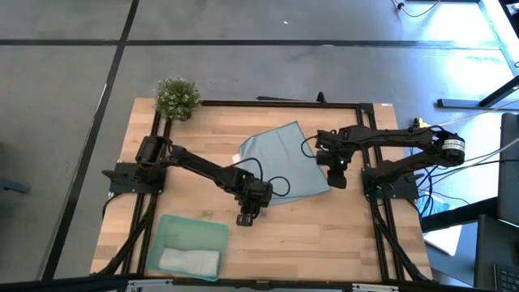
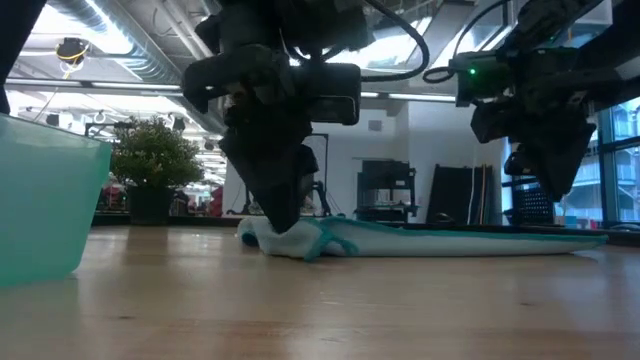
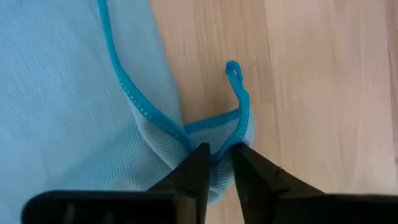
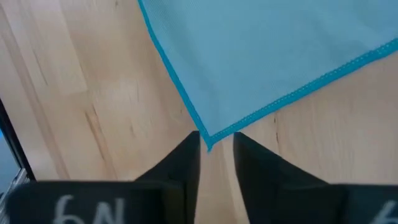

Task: Roll microfiber towels into tight, uniform cylinder then place into a basket
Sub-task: Roll the blue microfiber cloth

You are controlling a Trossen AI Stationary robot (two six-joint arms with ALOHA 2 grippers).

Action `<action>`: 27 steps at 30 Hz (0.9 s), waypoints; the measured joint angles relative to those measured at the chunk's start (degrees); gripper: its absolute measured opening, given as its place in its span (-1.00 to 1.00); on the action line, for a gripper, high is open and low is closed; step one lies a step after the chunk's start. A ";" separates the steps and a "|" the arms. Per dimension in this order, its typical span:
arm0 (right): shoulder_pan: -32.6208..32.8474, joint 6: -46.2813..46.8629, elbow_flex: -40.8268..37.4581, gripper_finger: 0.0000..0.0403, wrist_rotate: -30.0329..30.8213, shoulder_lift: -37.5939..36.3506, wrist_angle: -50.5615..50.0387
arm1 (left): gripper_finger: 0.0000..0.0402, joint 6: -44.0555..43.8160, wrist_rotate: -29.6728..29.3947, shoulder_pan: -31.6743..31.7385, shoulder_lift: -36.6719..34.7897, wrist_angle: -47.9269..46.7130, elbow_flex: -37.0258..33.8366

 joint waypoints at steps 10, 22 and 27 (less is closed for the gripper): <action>-0.11 -1.76 6.20 -0.38 0.03 0.01 3.14 | -0.64 1.67 9.87 2.19 -3.56 -10.50 3.77; -0.17 -1.10 2.54 -0.38 0.30 5.34 19.33 | -0.63 -7.80 -7.67 13.99 -10.15 -23.46 5.71; -0.17 -1.39 0.68 -0.38 0.94 9.52 21.25 | -0.63 -10.24 -11.60 21.59 -10.01 -23.21 4.96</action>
